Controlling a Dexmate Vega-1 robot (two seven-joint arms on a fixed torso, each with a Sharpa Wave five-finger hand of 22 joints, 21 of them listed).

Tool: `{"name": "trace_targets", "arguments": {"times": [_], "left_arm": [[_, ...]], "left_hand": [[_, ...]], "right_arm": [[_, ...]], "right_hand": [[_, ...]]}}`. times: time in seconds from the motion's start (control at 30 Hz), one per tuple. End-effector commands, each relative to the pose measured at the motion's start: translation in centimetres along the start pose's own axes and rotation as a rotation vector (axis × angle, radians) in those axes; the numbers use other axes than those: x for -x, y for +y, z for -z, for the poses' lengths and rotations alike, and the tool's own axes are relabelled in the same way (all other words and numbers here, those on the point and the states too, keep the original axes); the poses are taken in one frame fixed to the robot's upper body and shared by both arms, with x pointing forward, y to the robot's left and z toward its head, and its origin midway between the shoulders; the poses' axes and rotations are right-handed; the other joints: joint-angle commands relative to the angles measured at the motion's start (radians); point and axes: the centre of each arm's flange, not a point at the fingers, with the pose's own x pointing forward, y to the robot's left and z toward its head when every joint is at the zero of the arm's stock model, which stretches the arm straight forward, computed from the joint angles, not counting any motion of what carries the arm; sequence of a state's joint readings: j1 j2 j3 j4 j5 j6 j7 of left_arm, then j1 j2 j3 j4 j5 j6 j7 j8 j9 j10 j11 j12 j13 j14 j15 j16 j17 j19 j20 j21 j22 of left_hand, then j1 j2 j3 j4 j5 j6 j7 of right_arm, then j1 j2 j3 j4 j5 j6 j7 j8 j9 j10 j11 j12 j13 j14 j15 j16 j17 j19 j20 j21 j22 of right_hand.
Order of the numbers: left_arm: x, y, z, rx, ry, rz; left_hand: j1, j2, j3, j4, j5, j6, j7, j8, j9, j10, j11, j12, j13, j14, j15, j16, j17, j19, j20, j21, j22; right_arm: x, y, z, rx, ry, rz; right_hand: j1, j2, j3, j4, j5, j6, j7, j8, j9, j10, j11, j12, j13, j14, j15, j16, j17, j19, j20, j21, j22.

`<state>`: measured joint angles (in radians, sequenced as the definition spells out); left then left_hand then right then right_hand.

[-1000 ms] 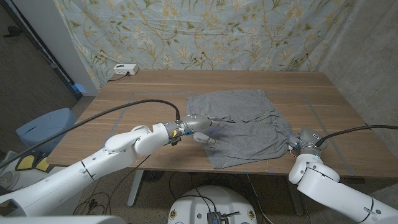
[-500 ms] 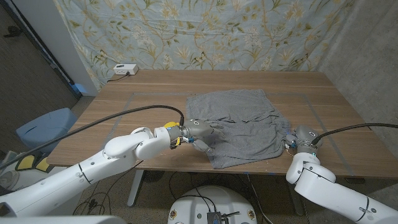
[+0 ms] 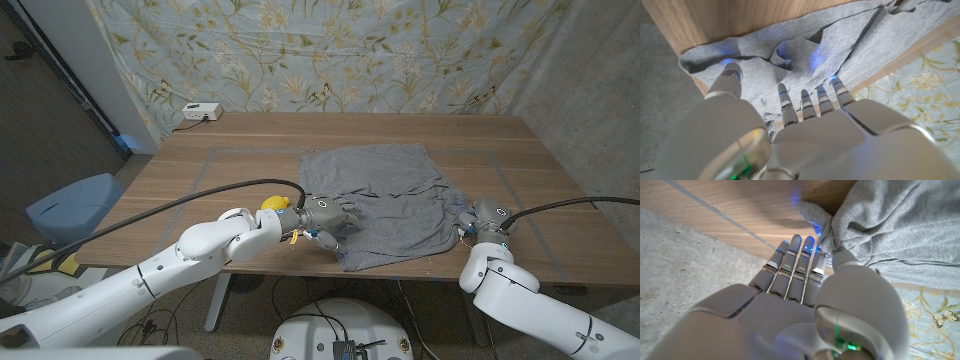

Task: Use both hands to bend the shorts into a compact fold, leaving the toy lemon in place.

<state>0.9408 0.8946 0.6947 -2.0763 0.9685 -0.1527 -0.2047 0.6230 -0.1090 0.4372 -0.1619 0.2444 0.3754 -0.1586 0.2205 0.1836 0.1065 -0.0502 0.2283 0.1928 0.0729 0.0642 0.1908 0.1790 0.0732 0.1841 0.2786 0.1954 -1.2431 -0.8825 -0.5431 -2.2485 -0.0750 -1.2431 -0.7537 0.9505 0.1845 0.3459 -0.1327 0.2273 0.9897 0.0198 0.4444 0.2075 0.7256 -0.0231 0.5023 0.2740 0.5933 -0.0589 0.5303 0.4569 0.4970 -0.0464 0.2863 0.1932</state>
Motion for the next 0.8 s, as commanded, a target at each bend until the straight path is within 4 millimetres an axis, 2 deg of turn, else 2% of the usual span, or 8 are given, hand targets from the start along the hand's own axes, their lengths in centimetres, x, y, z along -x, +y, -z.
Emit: {"name": "trace_targets", "arguments": {"times": [0.03,0.23,0.4,0.5,0.57,0.67,0.73,0.8], "left_arm": [[-1.5,-1.4,-0.8,-0.077,0.004,0.059],[-1.8,-2.0,-1.3,-0.074,-0.01,0.058],[-1.8,-2.7,-1.8,-0.098,-0.003,0.005],[-1.6,-3.2,-1.9,-0.125,0.017,-0.067],[-1.4,-3.5,-2.0,-0.159,0.035,-0.126],[-1.1,-3.8,-2.0,-0.192,0.065,-0.194],[-0.9,-3.9,-1.8,-0.192,0.089,-0.215],[-0.8,-3.9,-1.6,-0.185,0.113,-0.236]], "left_hand": [[0.019,0.007,-0.003,0.002,0.005,0.015,-0.004,0.0,0.004,0.005,-0.009,-0.002,0.004,0.004,-0.008,0.001,0.003,0.003,-0.002,-0.003,0.002],[0.026,0.02,-0.003,0.008,0.006,0.038,-0.007,0.005,0.005,0.013,-0.011,0.0,0.003,0.006,-0.011,0.002,0.003,0.007,-0.007,-0.003,0.002],[0.074,0.072,-0.007,0.013,-0.005,0.218,0.004,0.04,0.005,0.097,-0.031,0.02,0.001,0.057,-0.045,0.013,0.001,0.038,-0.016,0.001,0.003],[0.144,0.123,0.007,0.001,-0.022,0.338,0.03,0.058,0.005,0.165,-0.032,0.032,-0.001,0.108,-0.066,0.019,-0.001,0.074,-0.027,0.009,0.003],[0.229,0.164,0.017,-0.01,-0.055,0.491,0.055,0.087,0.009,0.246,-0.038,0.043,-0.003,0.166,-0.101,0.022,-0.003,0.114,-0.045,0.019,0.002],[0.303,0.201,0.021,-0.013,-0.07,0.641,0.087,0.12,0.015,0.337,-0.046,0.055,-0.004,0.225,-0.137,0.025,-0.005,0.152,-0.055,0.029,0.002],[0.317,0.204,0.018,-0.011,-0.073,0.657,0.089,0.121,0.017,0.36,-0.053,0.057,-0.004,0.245,-0.146,0.027,-0.005,0.162,-0.061,0.033,0.003],[0.329,0.231,0.018,-0.001,-0.073,0.653,0.126,0.119,0.025,0.37,-0.055,0.053,-0.003,0.252,-0.144,0.026,-0.002,0.164,-0.059,0.033,0.004]], "right_arm": [[-0.4,-0.6,0.0,-0.003,-0.012,0.009],[-0.5,-0.7,-0.1,-0.007,-0.019,0.015],[-0.5,-0.6,-0.1,-0.012,-0.033,0.012],[-0.5,-0.6,-0.1,-0.013,-0.038,0.014],[-0.5,-0.7,-0.1,-0.017,-0.037,0.015],[-0.5,-0.7,0.0,-0.02,-0.04,0.017],[-0.5,-0.7,0.0,-0.024,-0.045,0.019],[-0.4,-0.8,-0.1,-0.028,-0.053,0.024]], "right_hand": [[0.011,-0.002,0.003,0.005,-0.003,0.008,0.0,0.009,0.003,0.007,-0.001,0.005,0.0,0.01,-0.123,0.0,0.005,0.009,-0.005,0.004,0.004],[0.013,-0.003,0.004,0.007,-0.003,0.008,0.001,0.009,0.002,0.008,-0.001,0.006,0.0,0.012,-0.12,-0.002,0.007,0.01,-0.005,0.005,0.004],[0.014,-0.004,0.005,0.008,-0.004,0.009,0.002,0.011,0.002,0.009,0.0,0.007,0.0,0.015,-0.121,-0.002,0.008,0.011,-0.004,0.006,0.004],[0.014,-0.004,0.006,0.009,-0.004,0.009,0.002,0.011,0.002,0.01,-0.001,0.006,-0.001,0.016,-0.122,-0.003,0.009,0.012,-0.005,0.006,0.004],[0.015,-0.003,0.006,0.01,-0.004,0.009,0.002,0.011,0.002,0.011,-0.001,0.007,-0.001,0.017,-0.122,-0.003,0.01,0.012,-0.004,0.007,0.004],[0.015,-0.004,0.007,0.011,-0.004,0.01,0.002,0.012,0.002,0.01,-0.001,0.007,-0.001,0.018,-0.123,-0.004,0.01,0.012,-0.005,0.007,0.005],[0.016,-0.004,0.007,0.011,-0.004,0.01,0.002,0.013,0.002,0.01,0.0,0.007,0.0,0.016,-0.124,-0.004,0.012,0.012,-0.004,0.007,0.005],[0.017,-0.005,0.008,0.011,-0.004,0.012,0.002,0.014,0.002,0.01,0.0,0.007,-0.001,0.016,-0.123,-0.006,0.012,0.012,-0.005,0.007,0.005]]}}
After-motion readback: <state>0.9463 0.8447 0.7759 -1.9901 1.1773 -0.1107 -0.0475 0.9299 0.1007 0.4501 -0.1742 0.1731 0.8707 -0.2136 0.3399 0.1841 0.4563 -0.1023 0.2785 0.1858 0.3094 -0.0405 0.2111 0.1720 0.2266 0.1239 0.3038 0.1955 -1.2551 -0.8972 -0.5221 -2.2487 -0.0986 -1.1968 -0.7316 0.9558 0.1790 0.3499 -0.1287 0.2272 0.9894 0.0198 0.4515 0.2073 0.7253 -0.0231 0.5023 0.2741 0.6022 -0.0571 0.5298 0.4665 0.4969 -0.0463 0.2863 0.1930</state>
